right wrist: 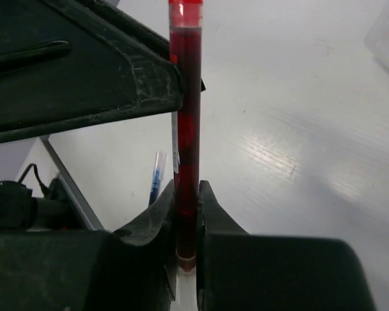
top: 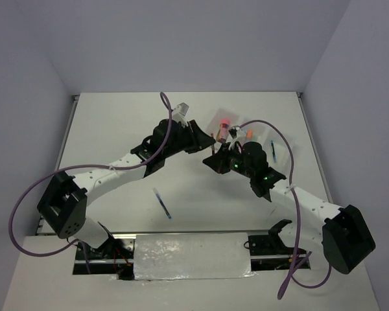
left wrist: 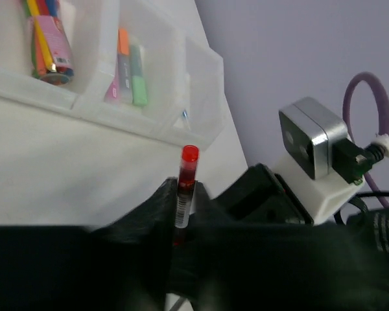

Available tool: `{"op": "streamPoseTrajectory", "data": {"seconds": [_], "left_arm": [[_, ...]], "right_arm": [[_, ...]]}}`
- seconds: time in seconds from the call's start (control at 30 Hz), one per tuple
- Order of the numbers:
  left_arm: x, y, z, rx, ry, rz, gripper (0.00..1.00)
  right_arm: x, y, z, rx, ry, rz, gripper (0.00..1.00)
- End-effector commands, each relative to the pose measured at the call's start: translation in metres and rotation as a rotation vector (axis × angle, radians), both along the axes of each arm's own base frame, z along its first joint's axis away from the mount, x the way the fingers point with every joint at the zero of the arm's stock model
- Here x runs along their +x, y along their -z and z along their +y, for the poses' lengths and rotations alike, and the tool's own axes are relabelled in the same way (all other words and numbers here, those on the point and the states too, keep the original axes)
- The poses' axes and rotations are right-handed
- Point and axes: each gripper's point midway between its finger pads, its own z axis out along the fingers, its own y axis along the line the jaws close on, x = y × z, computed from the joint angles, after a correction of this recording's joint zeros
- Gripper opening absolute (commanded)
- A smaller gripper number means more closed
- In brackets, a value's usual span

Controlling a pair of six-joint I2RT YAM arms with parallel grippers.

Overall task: Sort the stationery into containers
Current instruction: Place the pen in the storage box, then pick up the pen from the center of the board.

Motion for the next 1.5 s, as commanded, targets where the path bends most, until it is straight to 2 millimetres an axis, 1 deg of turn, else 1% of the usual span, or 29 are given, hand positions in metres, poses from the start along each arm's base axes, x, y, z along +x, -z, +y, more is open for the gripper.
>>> {"op": "streamPoseTrajectory", "data": {"seconds": [0.0,0.03,0.07,0.1,0.13,0.17,0.23,0.27,0.33,0.37,0.43,0.5,0.6,0.63,0.73,0.8,0.83,0.9,1.0,1.03,1.07,1.17,1.27,1.3,1.33,1.37,1.4,1.43,1.47], "left_arm": [[0.0,-0.023,-0.004,-0.046,0.0,-0.043,0.65],[0.001,-0.006,0.003,0.027,-0.027,0.008,0.88],[0.011,-0.014,0.009,0.072,-0.08,-0.008,0.99],[0.019,-0.003,0.018,0.143,-0.133,0.014,0.99],[0.013,0.024,0.038,0.293,-0.171,0.094,0.99],[0.028,0.015,0.057,0.359,-0.292,0.082,0.99],[0.031,0.027,0.085,0.473,-0.379,0.122,0.99],[0.024,0.039,0.1,0.544,-0.402,0.156,0.99],[0.02,0.045,0.125,0.617,-0.461,0.161,0.99],[0.011,0.054,0.137,0.657,-0.467,0.179,0.99],[0.001,0.064,0.15,0.702,-0.474,0.196,0.99],[-0.02,0.089,0.167,0.76,-0.462,0.25,0.99],[-0.04,0.101,0.177,0.772,-0.438,0.29,0.99],[-0.046,0.105,0.18,0.766,-0.441,0.309,0.99],[-0.063,0.125,0.188,0.762,-0.423,0.344,0.99],[-0.066,0.128,0.188,0.741,-0.419,0.342,0.99],[-0.068,0.132,0.189,0.744,-0.419,0.347,0.99],[-0.069,0.138,0.19,0.757,-0.415,0.35,0.99],[-0.07,0.146,0.188,0.766,-0.402,0.372,0.99],[-0.07,0.148,0.186,0.759,-0.397,0.374,0.99],[-0.071,0.151,0.185,0.758,-0.388,0.379,0.99],[-0.072,0.155,0.185,0.757,-0.387,0.384,0.99],[-0.073,0.155,0.19,0.766,-0.41,0.386,0.99],[-0.071,0.153,0.194,0.776,-0.427,0.379,0.99],[-0.069,0.147,0.195,0.774,-0.442,0.372,0.99],[-0.07,0.143,0.2,0.784,-0.46,0.37,0.99],[-0.063,0.131,0.206,0.787,-0.504,0.345,0.99],[-0.06,0.123,0.214,0.787,-0.537,0.34,0.99],[-0.058,0.116,0.222,0.789,-0.57,0.341,0.99]], "right_arm": [[0.017,-0.038,0.0,0.009,0.038,-0.147,0.0],[0.021,-0.036,-0.006,-0.023,0.069,-0.147,0.0],[0.033,-0.026,-0.026,-0.135,0.167,-0.121,0.0],[0.039,-0.018,-0.04,-0.212,0.22,-0.099,0.0],[0.042,-0.01,-0.065,-0.35,0.272,-0.061,0.0],[0.05,-0.008,-0.09,-0.447,0.369,-0.055,0.0],[0.047,0.003,-0.13,-0.633,0.416,0.013,0.0],[0.054,0.002,-0.161,-0.685,0.501,0.049,0.0],[0.056,0.006,-0.201,-0.803,0.549,0.111,0.0],[0.059,0.005,-0.233,-0.841,0.632,0.155,0.0],[0.065,-0.001,-0.252,-0.86,0.682,0.204,0.0],[0.07,0.01,-0.276,-0.914,0.718,0.291,0.0],[0.076,0.018,-0.299,-0.922,0.735,0.366,0.04],[0.082,0.019,-0.297,-0.906,0.714,0.373,0.09],[0.092,0.038,-0.295,-0.922,0.669,0.423,0.12],[0.094,0.054,-0.299,-0.955,0.669,0.472,0.14],[0.095,0.053,-0.312,-0.955,0.703,0.497,0.14],[0.098,0.057,-0.313,-0.951,0.704,0.517,0.21],[0.094,0.053,-0.309,-0.927,0.702,0.505,0.53],[0.094,0.048,-0.31,-0.926,0.715,0.49,0.89],[0.093,0.044,-0.312,-0.928,0.729,0.481,1.0],[0.093,0.029,-0.311,-0.916,0.742,0.456,1.0],[0.095,0.007,-0.297,-0.85,0.745,0.392,1.0],[0.097,0.0,-0.273,-0.802,0.681,0.362,0.99],[0.1,-0.02,-0.252,-0.738,0.643,0.271,0.98],[0.098,-0.027,-0.207,-0.686,0.545,0.203,0.97],[0.098,-0.031,-0.174,-0.625,0.481,0.139,0.93],[0.09,-0.047,-0.144,-0.559,0.422,0.066,0.91],[0.084,-0.048,-0.114,-0.515,0.358,0.034,0.91]]}}
